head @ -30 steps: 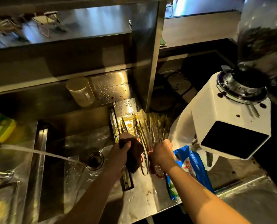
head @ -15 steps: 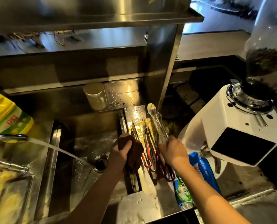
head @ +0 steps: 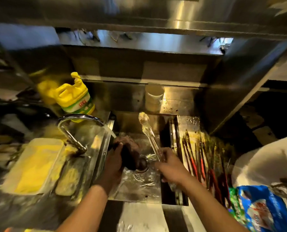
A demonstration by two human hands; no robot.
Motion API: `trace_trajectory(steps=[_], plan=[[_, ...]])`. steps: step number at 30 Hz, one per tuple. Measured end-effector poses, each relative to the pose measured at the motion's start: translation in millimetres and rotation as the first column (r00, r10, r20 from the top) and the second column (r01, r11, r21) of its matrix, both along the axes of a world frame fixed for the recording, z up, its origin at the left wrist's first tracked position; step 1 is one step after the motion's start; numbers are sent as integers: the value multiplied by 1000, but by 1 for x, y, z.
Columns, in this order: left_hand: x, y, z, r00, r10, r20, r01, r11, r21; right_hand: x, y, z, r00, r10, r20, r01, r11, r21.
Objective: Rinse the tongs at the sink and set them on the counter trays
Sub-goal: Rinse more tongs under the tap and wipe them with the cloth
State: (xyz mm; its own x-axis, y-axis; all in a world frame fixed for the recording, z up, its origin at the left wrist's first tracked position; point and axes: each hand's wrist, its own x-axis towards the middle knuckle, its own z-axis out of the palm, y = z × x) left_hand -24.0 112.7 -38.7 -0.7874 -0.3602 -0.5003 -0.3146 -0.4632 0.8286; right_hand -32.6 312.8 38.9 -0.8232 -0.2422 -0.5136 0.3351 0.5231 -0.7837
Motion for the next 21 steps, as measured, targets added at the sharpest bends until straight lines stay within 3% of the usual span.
trace_trajectory(steps=[2, 5, 9, 12, 15, 18, 21], plan=[[-5, -24, 0, 996, 83, 39, -83, 997, 2, 0, -22, 0, 998, 41, 51, -38, 998, -58], [-11, -53, 1, 985, 121, 122, -139, 979, 148, 2, -48, 1, 989, 101, 105, -91, 991, -96], [-23, -75, -12, 989, 89, 121, -116, 965, 237, 9, -73, -1, 976, 161, 147, -153, 986, -63], [-44, -67, -5, 967, 110, 228, -153, 972, 177, 13, -86, -4, 966, 181, 184, -173, 983, -57], [-59, -66, -7, 967, 36, 252, -41, 999, 15, 25, -85, -7, 961, 187, 203, -177, 982, -67], [-65, -52, -6, 956, -92, 278, 83, 996, 43, 25, -81, -9, 964, 172, 203, -164, 985, -56], [-69, -32, -4, 964, -121, 237, 79, 981, 180, 19, -82, -12, 981, 90, 170, -91, 996, 1]])
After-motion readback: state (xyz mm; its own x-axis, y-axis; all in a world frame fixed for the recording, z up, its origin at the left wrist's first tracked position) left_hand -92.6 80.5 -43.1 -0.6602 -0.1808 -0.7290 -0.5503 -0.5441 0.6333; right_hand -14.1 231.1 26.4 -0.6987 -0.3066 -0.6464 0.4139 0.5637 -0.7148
